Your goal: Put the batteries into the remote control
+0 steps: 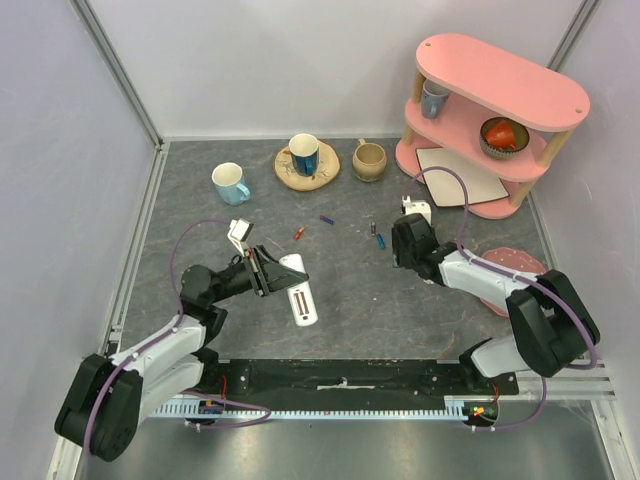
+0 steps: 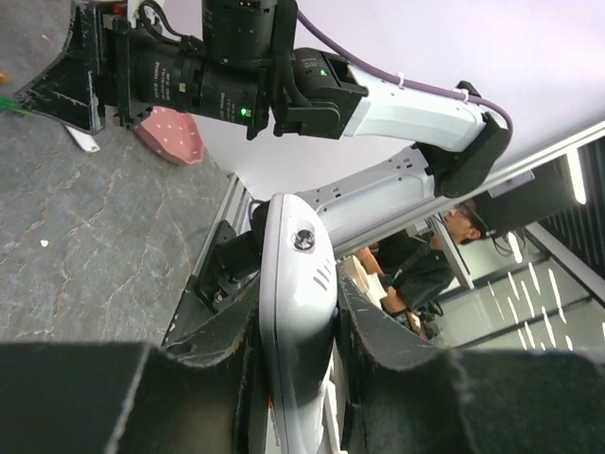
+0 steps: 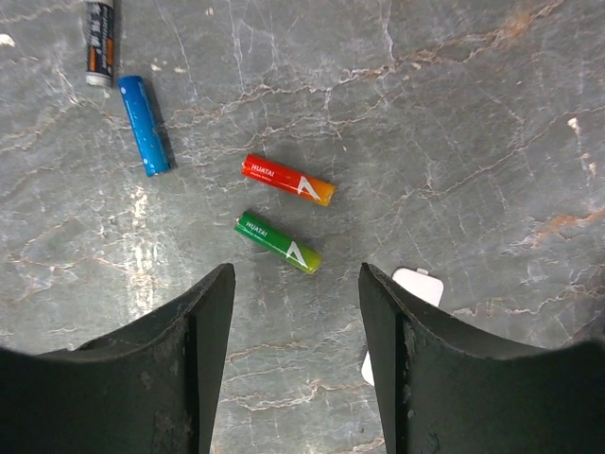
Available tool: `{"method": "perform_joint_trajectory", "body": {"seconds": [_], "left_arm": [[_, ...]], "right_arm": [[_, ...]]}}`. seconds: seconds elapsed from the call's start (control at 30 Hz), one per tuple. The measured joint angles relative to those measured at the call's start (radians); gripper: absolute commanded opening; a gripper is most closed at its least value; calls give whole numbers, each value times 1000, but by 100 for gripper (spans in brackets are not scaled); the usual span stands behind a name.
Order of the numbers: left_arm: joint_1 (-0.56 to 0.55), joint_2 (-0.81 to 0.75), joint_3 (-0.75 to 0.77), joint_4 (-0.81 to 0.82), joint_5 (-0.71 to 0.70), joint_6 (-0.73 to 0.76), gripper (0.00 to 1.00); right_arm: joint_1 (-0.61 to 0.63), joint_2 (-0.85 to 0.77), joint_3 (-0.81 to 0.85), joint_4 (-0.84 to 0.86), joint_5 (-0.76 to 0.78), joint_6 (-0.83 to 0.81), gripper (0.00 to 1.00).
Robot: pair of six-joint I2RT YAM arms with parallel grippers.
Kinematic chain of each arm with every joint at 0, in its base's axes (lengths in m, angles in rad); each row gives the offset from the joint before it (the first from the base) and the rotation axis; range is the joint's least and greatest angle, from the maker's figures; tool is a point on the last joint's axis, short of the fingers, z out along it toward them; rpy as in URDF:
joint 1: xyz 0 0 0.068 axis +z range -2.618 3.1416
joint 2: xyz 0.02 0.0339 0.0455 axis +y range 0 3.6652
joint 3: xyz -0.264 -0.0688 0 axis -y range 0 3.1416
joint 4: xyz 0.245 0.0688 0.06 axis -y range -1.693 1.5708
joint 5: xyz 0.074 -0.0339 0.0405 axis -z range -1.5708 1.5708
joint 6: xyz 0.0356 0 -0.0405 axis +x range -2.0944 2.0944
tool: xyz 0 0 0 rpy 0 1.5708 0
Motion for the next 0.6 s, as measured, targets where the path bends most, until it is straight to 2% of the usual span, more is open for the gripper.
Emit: {"method": "perform_joint_trajectory", "body": {"seconds": [0.27, 0.6], "left_arm": [[0, -143, 3, -238, -48, 84, 2], [0, -149, 4, -312, -55, 109, 2]], "right_arm": [[0, 79, 0, 17, -18, -8, 59], [0, 144, 24, 66, -34, -27, 45]]}}
